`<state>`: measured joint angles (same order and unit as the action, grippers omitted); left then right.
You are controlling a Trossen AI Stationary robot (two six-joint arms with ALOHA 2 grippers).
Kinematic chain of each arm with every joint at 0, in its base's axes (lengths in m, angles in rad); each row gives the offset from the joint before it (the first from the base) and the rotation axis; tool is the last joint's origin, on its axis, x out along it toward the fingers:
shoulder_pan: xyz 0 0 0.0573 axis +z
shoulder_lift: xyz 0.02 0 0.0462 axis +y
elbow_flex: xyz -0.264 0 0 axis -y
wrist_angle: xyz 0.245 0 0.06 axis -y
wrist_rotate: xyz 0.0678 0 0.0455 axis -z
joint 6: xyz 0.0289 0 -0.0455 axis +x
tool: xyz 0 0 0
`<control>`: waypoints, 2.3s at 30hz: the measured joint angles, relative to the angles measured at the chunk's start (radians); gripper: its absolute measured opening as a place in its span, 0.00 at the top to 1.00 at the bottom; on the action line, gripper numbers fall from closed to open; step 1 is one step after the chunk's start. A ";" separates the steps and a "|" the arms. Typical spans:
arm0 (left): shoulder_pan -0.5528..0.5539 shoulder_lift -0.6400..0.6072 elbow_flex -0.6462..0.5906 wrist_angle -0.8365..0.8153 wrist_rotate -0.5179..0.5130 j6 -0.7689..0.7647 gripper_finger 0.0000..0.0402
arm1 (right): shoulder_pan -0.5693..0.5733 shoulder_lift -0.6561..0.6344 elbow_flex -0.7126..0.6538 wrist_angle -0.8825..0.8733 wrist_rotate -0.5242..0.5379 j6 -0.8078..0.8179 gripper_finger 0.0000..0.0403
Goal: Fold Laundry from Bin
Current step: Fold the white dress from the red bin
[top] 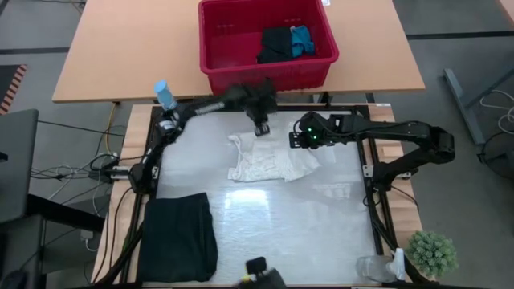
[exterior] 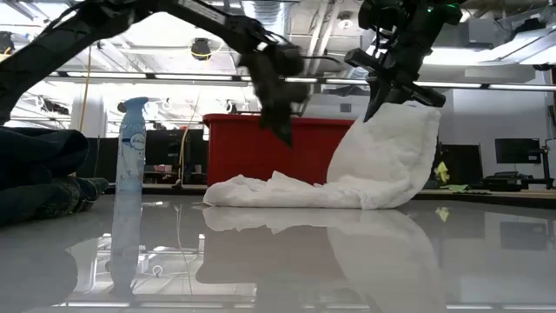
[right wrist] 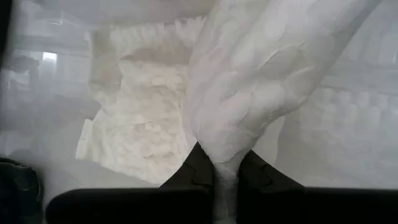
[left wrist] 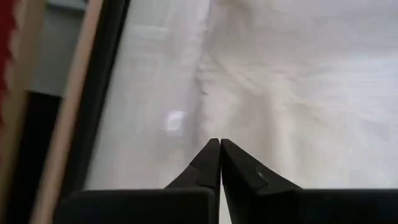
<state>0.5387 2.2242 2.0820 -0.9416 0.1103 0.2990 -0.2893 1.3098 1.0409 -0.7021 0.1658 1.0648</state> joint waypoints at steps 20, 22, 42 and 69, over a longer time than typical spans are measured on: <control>0.160 -0.401 -0.449 -0.258 0.176 -0.154 1.00 | -0.005 0.127 0.000 0.304 -0.026 0.000 0.88; 0.146 -0.503 -0.604 -0.175 0.159 -0.183 1.00 | -0.006 0.149 0.000 0.316 -0.034 0.000 0.88; 0.049 -0.759 -1.344 0.560 0.075 -0.529 1.00 | -0.047 0.164 0.066 0.375 -0.055 -0.053 0.88; -0.128 -0.612 -1.347 0.949 0.151 -0.660 1.00 | -0.049 0.234 0.068 0.435 -0.055 -0.053 0.88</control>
<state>0.4111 1.6127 0.7345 0.0073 0.2616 -0.3613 -0.3386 1.5440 1.1088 -0.2671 0.1108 1.0119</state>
